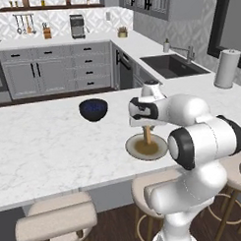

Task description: Start the toaster. Once the lever pops up, take the bread to the plate on the dining counter.

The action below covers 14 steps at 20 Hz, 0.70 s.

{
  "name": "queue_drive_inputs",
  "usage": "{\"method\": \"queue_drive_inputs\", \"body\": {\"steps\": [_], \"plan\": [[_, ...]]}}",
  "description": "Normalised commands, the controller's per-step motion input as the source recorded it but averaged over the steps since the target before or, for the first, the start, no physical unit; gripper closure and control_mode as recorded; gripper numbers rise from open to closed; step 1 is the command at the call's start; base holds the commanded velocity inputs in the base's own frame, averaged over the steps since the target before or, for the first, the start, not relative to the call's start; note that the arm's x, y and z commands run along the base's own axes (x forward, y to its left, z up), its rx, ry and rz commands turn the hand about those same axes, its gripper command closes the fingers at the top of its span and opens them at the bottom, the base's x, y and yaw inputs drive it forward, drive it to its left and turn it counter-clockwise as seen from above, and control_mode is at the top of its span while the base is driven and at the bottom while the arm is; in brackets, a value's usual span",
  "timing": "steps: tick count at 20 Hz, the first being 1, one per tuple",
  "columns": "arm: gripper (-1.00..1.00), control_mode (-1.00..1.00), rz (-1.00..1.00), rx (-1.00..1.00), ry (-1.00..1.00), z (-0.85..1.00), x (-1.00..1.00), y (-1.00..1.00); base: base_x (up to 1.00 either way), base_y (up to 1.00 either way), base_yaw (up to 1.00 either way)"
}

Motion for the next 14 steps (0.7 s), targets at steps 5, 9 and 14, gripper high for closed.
{"method": "queue_drive_inputs", "body": {"steps": [5,9,14], "plan": [[1.0,-1.0,-0.09,0.0,-0.16,-0.43,0.15,0.0,0.0,0.0,0.0],[1.0,-1.0,-0.08,0.0,-0.06,-0.32,0.03,0.0,0.0,0.0,0.0],[1.0,-1.0,-0.12,0.0,0.0,-0.39,0.0,0.0,0.0,0.0,0.0]]}}
